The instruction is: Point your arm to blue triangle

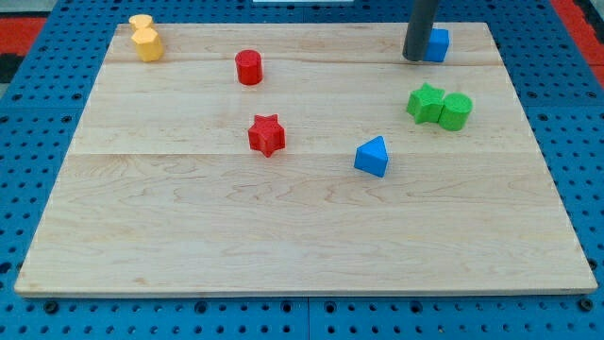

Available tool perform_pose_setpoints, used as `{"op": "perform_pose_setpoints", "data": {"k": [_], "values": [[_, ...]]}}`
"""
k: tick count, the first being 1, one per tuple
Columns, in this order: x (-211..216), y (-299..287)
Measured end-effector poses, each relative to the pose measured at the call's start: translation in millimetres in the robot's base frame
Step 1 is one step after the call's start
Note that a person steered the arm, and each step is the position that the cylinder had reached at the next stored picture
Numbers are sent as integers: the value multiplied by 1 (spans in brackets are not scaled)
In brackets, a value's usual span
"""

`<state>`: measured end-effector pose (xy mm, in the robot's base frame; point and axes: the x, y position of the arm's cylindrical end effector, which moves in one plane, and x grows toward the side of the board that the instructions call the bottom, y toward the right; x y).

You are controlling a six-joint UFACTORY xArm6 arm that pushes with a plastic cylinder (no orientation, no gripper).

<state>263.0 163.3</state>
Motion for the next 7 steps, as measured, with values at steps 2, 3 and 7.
{"op": "perform_pose_setpoints", "data": {"k": [2,3,7], "values": [[-6,26],[15,20],[83,-54]]}}
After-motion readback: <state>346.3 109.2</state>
